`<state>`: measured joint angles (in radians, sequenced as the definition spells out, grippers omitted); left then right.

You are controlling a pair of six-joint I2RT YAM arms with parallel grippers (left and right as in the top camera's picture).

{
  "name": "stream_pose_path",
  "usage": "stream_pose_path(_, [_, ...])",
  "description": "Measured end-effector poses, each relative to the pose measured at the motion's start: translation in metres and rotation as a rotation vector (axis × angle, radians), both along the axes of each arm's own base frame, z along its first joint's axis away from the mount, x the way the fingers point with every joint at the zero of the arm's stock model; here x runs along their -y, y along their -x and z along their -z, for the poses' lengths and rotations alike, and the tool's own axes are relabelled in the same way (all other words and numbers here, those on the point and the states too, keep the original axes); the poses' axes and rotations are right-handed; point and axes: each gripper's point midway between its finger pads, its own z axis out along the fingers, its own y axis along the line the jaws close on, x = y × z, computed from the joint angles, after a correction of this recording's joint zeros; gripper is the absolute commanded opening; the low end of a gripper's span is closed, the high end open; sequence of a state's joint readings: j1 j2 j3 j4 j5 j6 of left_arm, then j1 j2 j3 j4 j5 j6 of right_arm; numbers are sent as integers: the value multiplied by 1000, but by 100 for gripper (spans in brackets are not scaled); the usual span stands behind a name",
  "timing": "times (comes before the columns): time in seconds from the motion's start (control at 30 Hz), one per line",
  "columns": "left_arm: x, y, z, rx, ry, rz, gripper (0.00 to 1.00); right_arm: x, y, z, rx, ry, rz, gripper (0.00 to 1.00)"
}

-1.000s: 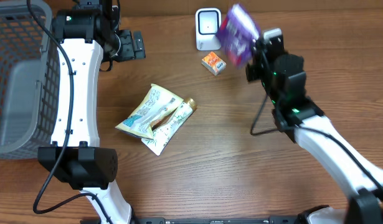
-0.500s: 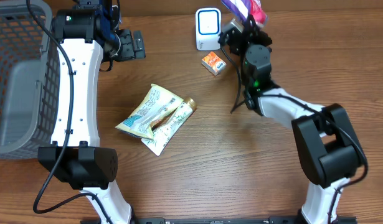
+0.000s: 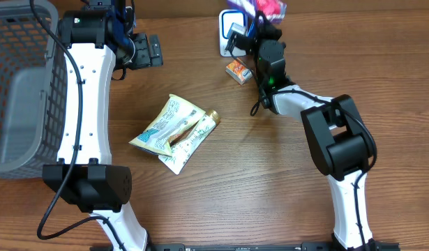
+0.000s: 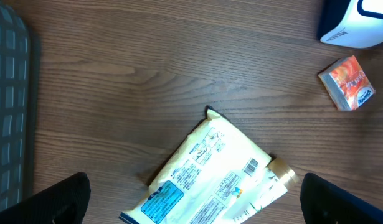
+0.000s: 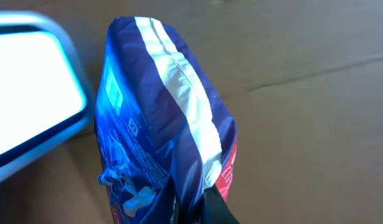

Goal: Scan the item barcode
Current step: 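Lift the purple pack and hold it in front of the scanner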

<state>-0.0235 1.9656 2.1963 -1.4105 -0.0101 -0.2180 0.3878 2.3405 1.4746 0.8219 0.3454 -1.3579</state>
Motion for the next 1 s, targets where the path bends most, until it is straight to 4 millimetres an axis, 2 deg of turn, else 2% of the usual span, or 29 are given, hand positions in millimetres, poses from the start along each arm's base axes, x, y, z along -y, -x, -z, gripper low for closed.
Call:
stream_pose_path(0.07, [0,0,0,-2,0,0,100,0,-1,7,-4,17,1,4])
stream_pose_path(0.3, [0,2,1,-7,0,0,100,-3,0,7,4,47,-2,4])
stream_pose_path(0.63, [0,2,1,-8,0,0,100,-15,2,50,-79,201,-1,4])
stream_pose_path(1.0, [0,3,1,-12,-1,0,100,-29,10,49,-69,255,25,4])
